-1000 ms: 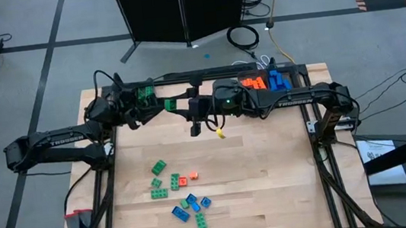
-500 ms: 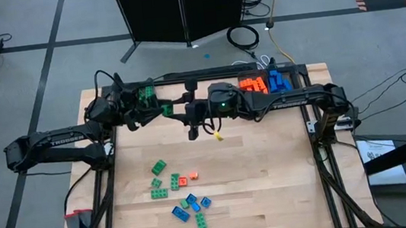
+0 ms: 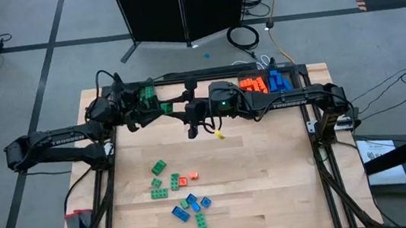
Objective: Sort blocks
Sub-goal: Put the green game piece into the left black bin
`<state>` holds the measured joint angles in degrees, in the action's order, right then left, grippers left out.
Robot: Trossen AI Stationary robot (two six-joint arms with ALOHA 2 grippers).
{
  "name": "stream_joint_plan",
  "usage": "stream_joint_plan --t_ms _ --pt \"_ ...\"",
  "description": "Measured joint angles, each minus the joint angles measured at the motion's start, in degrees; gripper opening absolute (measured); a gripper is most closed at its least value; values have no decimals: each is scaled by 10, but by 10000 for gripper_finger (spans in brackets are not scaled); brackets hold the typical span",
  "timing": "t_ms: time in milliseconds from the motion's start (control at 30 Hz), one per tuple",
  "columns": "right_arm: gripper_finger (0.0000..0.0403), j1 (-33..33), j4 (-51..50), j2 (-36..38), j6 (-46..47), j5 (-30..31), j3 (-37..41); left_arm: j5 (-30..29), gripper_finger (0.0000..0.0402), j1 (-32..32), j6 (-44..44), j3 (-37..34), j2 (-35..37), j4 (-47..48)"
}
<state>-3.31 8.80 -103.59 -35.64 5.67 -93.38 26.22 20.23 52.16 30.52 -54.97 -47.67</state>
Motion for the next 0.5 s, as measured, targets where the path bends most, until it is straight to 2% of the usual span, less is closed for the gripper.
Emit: stream_joint_plan --t_ms 267,500 --pt "119 0 0 0 -2 0 0 4 301 0 0 0 -2 1" --pt "119 0 0 0 -2 0 0 4 235 0 0 0 -2 0"
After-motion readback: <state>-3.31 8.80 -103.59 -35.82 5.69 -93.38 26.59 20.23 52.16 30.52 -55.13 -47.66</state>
